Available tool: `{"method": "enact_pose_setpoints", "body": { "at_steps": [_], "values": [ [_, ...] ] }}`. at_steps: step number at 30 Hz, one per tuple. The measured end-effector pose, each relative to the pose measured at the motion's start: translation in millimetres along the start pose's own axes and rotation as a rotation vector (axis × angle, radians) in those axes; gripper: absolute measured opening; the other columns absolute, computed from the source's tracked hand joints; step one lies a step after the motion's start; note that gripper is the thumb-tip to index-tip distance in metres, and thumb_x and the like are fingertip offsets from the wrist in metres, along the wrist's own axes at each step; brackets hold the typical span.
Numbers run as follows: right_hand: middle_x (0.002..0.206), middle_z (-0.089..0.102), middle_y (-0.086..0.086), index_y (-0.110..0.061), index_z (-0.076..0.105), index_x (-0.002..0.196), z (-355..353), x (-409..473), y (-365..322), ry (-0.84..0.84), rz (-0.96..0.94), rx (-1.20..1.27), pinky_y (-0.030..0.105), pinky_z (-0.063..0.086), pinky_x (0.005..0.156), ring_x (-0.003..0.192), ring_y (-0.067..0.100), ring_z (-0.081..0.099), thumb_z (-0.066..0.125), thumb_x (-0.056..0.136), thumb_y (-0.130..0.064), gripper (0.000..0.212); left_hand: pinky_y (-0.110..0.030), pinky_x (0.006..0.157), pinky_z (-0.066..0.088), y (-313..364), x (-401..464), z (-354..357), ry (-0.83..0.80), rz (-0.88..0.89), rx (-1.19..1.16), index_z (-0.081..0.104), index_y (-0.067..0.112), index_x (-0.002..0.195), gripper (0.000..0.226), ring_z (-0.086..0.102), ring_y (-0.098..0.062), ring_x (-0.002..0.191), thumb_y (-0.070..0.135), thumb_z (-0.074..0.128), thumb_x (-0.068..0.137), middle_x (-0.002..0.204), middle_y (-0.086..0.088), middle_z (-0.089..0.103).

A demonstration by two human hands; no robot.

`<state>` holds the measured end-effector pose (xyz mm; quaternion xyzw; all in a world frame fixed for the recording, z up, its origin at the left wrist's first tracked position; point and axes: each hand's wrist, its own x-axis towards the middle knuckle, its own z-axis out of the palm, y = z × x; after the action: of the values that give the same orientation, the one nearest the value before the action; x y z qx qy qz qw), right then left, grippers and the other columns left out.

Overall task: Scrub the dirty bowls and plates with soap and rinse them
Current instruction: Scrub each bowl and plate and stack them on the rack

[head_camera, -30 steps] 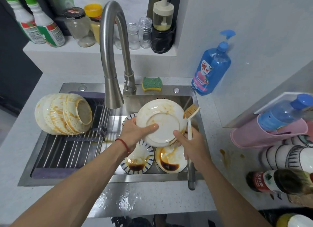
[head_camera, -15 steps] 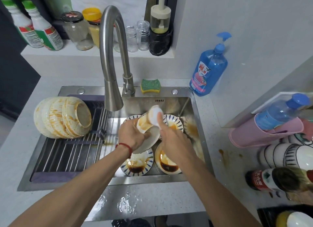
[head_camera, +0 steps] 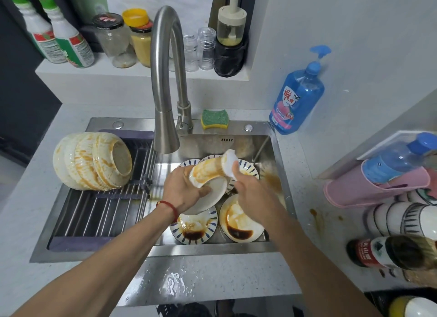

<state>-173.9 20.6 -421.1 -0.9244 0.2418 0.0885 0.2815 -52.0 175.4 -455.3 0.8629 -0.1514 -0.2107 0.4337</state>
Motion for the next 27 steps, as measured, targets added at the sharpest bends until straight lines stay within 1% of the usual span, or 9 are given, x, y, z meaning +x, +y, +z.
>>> {"method": "enact_pose_setpoints", "body": {
  "at_steps": [2, 5, 9, 11, 14, 17, 20, 24, 27],
  "values": [
    [0.077, 0.048, -0.008, -0.029, 0.018, 0.163, -2.5, 6.7, 11.9, -0.014, 0.064, 0.011, 0.026, 0.042, 0.058, 0.068, 0.006, 0.047, 0.043, 0.109, -0.017, 0.061, -0.037, 0.092, 0.057, 0.7, -1.2, -3.0, -0.026, -0.011, -0.104, 0.074, 0.029, 0.096, 0.041, 0.071, -0.020, 0.098, 0.011, 0.096, 0.067, 0.094, 0.009, 0.075],
    [0.087, 0.059, 0.000, -0.034, 0.019, 0.162, 8.6, -6.0, 10.4, -0.022, 0.038, 0.163, 0.030, 0.051, 0.070, 0.081, 0.014, 0.059, 0.041, 0.110, -0.023, 0.057, -0.037, 0.093, 0.058, -4.8, 2.0, -9.0, -0.069, -0.041, -0.206, 0.074, 0.024, 0.097, 0.044, 0.072, -0.017, 0.098, 0.005, 0.097, 0.064, 0.097, 0.009, 0.077],
    [0.080, 0.049, -0.004, -0.029, 0.027, 0.161, 4.4, 7.1, 28.4, -0.025, 0.144, 0.135, 0.027, 0.046, 0.066, 0.076, 0.010, 0.051, 0.038, 0.110, -0.021, 0.053, -0.034, 0.087, 0.061, -10.7, 1.0, -12.2, -0.118, -0.070, -0.292, 0.076, 0.017, 0.101, 0.047, 0.074, -0.014, 0.095, 0.001, 0.097, 0.062, 0.097, 0.004, 0.080],
    [0.083, 0.051, -0.004, -0.030, 0.028, 0.161, 7.6, -0.1, 24.6, -0.028, 0.125, 0.186, 0.017, 0.041, 0.060, 0.074, 0.009, 0.051, 0.037, 0.110, -0.020, 0.052, -0.030, 0.079, 0.062, -12.0, 1.4, -14.4, -0.126, -0.079, -0.363, 0.077, 0.012, 0.104, 0.047, 0.076, -0.014, 0.094, -0.002, 0.095, 0.063, 0.098, 0.002, 0.081],
    [0.079, 0.051, -0.005, -0.035, 0.027, 0.160, 12.8, -8.2, 22.9, -0.002, 0.078, 0.233, 0.014, 0.041, 0.058, 0.071, 0.008, 0.051, 0.038, 0.111, -0.024, 0.052, -0.025, 0.069, 0.061, -12.2, 0.3, -17.0, -0.122, -0.124, -0.503, 0.076, 0.011, 0.106, 0.047, 0.076, -0.014, 0.091, -0.007, 0.091, 0.065, 0.099, 0.001, 0.081],
    [0.083, 0.054, 0.001, -0.033, 0.024, 0.162, 12.9, -2.0, 30.0, 0.000, 0.165, 0.186, 0.031, 0.049, 0.071, 0.081, 0.013, 0.055, 0.036, 0.111, -0.026, 0.053, -0.033, 0.074, 0.064, -12.2, -2.3, -15.6, -0.125, -0.179, -0.589, 0.075, 0.010, 0.107, 0.049, 0.077, -0.019, 0.093, -0.008, 0.090, 0.065, 0.102, -0.003, 0.081],
    [0.090, 0.059, 0.005, -0.035, 0.023, 0.161, 18.6, -16.5, 21.7, -0.027, 0.124, 0.190, 0.027, 0.047, 0.068, 0.082, 0.015, 0.058, 0.036, 0.111, -0.027, 0.053, -0.040, 0.077, 0.064, -16.7, -0.4, -16.4, -0.102, -0.225, -0.683, 0.073, 0.009, 0.110, 0.051, 0.077, -0.026, 0.097, -0.009, 0.089, 0.065, 0.103, -0.006, 0.080],
    [0.085, 0.054, 0.002, -0.033, 0.023, 0.162, 14.2, -9.9, 19.7, 0.002, 0.142, 0.162, 0.021, 0.039, 0.059, 0.077, 0.010, 0.052, 0.033, 0.111, -0.027, 0.052, -0.042, 0.077, 0.063, -19.7, -1.8, -12.2, -0.085, -0.280, -0.778, 0.072, 0.010, 0.113, 0.054, 0.075, -0.028, 0.099, -0.010, 0.087, 0.065, 0.106, -0.008, 0.080],
    [0.094, 0.062, 0.009, -0.034, 0.021, 0.162, 16.4, -15.9, 15.2, -0.046, 0.121, 0.154, 0.028, 0.043, 0.066, 0.081, 0.014, 0.057, 0.033, 0.111, -0.026, 0.053, -0.046, 0.080, 0.063, -24.5, -1.4, -12.0, -0.066, -0.340, -0.868, 0.070, 0.009, 0.120, 0.060, 0.075, -0.030, 0.102, -0.008, 0.086, 0.064, 0.110, -0.010, 0.079]
  ]
}}
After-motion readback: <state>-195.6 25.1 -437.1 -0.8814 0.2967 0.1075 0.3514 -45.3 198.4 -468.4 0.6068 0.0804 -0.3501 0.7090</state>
